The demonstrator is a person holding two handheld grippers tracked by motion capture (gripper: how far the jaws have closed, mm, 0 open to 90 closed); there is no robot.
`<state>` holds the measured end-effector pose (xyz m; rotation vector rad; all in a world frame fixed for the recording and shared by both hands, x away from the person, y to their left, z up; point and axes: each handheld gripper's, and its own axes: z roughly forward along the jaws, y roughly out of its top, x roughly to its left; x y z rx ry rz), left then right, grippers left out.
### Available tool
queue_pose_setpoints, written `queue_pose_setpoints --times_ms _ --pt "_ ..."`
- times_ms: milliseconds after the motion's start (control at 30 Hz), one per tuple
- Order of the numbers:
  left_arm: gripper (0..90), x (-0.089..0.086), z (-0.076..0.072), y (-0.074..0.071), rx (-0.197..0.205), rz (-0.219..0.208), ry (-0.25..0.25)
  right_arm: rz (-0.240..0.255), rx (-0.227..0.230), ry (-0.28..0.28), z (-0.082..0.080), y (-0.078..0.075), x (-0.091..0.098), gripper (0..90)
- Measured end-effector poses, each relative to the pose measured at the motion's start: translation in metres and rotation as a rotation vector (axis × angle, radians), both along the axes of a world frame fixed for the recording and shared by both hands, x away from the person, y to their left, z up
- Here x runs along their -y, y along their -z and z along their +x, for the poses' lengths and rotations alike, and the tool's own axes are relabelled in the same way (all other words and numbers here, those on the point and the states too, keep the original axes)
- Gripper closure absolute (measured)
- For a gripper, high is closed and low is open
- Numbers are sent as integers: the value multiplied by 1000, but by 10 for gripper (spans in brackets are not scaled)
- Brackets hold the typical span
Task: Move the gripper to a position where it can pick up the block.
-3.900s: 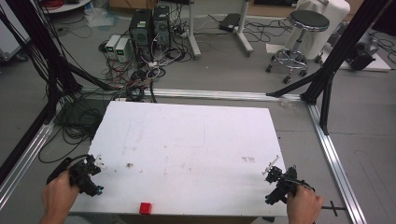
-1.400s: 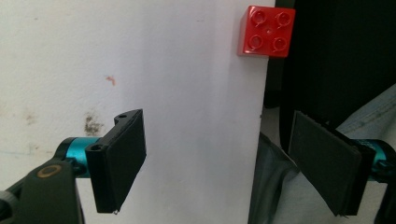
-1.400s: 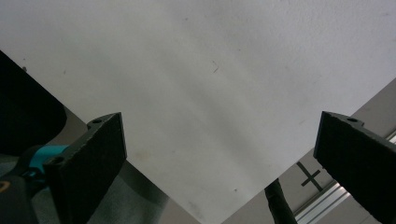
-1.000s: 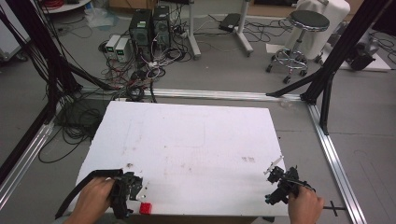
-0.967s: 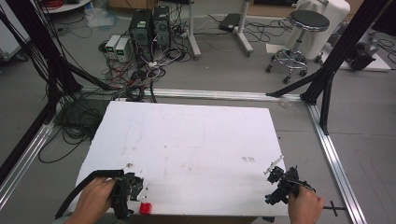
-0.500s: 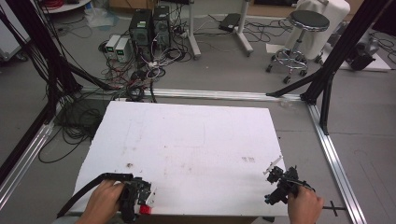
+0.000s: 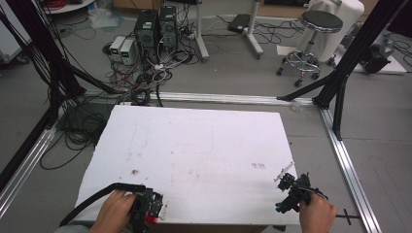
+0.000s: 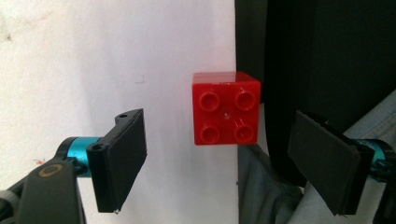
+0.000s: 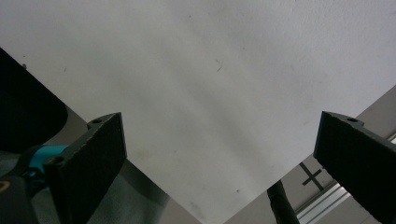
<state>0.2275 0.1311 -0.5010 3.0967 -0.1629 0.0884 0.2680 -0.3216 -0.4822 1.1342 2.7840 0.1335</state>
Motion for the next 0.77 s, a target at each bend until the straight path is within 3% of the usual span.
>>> queue_pose_setpoints --times_ms 467,767 --pt "198 7 0 15 -12 33 6 -1 -1 -3 0 1 0 16" --pt "199 7 0 17 -13 39 6 -2 -3 -6 0 1 0 16"
